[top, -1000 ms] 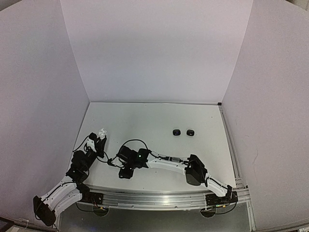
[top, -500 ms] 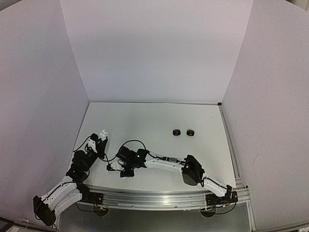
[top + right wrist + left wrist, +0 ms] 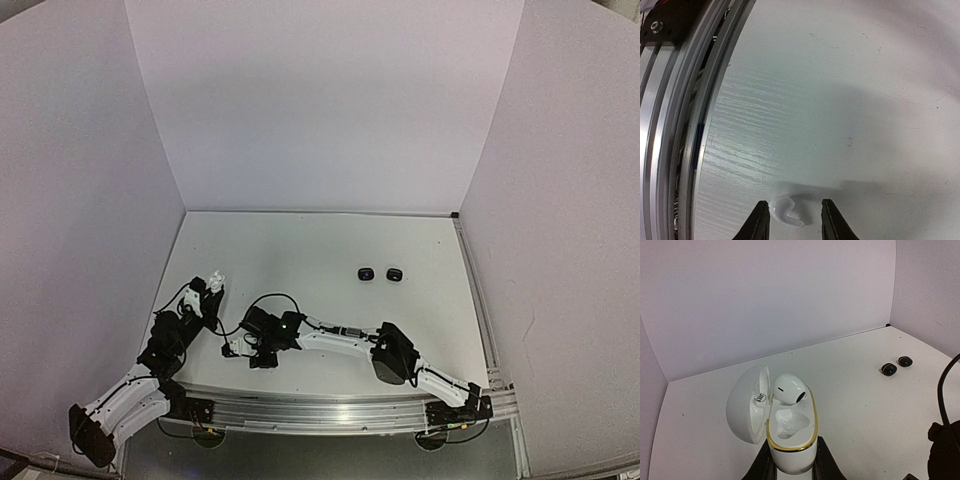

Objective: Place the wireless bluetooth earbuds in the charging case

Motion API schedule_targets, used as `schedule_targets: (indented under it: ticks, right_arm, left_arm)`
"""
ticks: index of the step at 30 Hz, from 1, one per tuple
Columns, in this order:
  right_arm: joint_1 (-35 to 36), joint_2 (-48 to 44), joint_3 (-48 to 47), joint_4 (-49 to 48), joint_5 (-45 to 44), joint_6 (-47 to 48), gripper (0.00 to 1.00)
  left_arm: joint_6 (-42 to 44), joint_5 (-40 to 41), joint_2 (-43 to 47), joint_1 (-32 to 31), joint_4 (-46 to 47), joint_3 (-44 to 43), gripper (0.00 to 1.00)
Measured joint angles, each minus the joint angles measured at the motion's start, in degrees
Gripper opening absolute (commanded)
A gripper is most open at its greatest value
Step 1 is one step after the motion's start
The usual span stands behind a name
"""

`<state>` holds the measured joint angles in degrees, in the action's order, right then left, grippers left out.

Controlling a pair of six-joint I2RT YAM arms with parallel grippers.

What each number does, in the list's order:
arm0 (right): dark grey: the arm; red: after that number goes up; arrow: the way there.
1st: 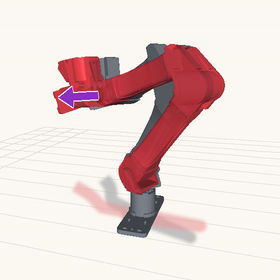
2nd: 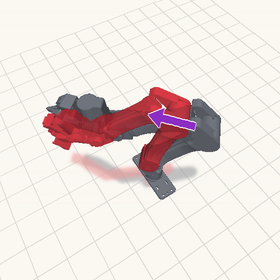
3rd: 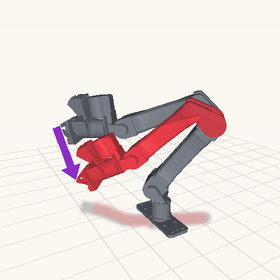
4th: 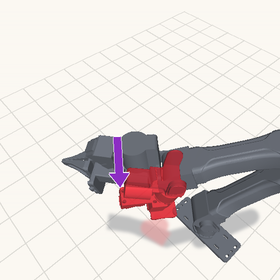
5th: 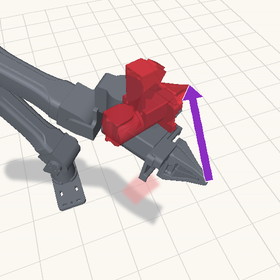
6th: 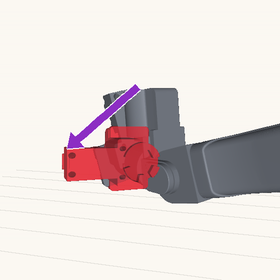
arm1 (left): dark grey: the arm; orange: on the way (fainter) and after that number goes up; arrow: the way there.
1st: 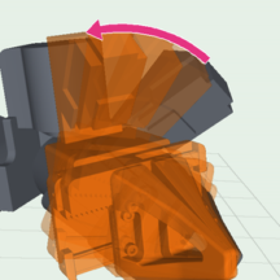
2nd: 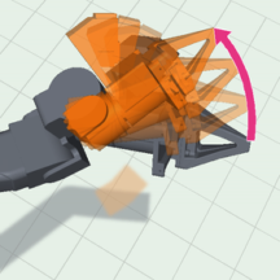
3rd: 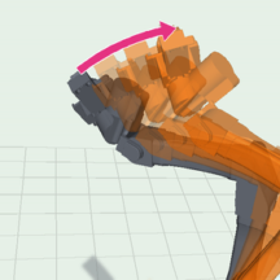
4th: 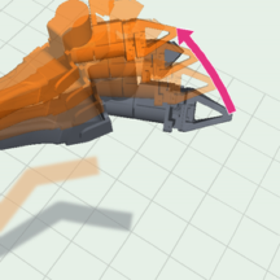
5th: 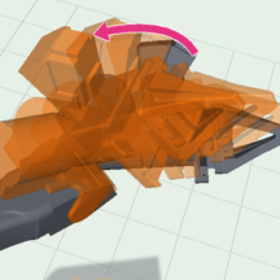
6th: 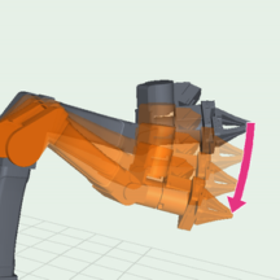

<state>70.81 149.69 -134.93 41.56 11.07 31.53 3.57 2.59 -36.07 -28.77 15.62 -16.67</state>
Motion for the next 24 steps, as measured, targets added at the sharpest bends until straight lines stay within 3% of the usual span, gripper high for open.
schedule_targets:
  ticks: [24]
  right_arm:
    - [0.6,0.3,1.9,-0.3,0.7,1.3,0.29]
  left_arm:
    - [1.5,-1.5,-0.3,0.0,-0.9,0.5,0.0]
